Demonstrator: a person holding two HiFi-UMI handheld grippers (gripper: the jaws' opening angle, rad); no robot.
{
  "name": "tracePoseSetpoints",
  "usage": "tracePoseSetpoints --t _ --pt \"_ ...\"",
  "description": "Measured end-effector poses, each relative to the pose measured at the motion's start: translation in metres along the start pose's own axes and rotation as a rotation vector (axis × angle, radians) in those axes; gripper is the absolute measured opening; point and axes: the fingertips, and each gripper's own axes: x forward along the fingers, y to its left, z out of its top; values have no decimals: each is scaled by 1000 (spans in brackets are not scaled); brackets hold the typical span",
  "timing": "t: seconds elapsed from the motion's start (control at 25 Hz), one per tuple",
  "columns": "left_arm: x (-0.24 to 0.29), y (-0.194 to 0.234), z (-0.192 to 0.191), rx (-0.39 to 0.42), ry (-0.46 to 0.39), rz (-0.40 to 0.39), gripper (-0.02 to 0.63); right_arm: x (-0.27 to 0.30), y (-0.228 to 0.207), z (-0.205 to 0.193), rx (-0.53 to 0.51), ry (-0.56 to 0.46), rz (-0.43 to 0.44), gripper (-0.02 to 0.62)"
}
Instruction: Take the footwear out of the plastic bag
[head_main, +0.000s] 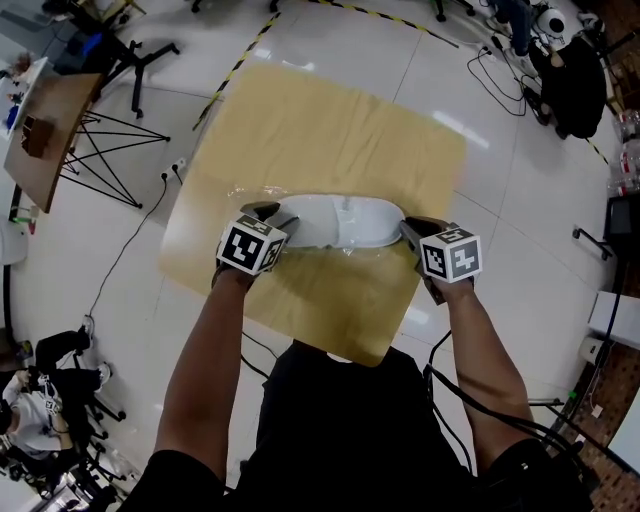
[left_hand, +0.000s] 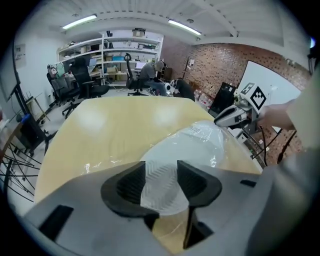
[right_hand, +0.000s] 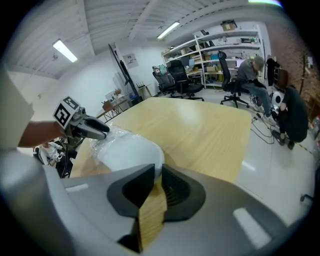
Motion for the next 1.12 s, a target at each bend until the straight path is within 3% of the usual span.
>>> tracePoseSetpoints --t 0.12,0.24,0.4,0.52,0.56,0.8,1.12 --pt "-1 0 1 -2 -8 1 201 -4 -8 3 -11 -22 -39 18" --pt "-5 7 1 5 -11 35 126 -10 -22 4 12 -45 -77 0" --pt "-7 8 -2 8 -21 34 72 -10 -8 4 122 -72 69 3" --pt "-6 7 -2 3 -31 40 60 0 20 4 258 -62 237 190" --pt "-6 7 -2 1 -34 43 58 4 26 3 274 -49 253 207" --pt "-6 5 -1 -16 -50 64 60 14 27 -5 235 2 156 161" --pt "-9 6 -7 -38 -69 86 50 -6 13 6 377 -122 254 48"
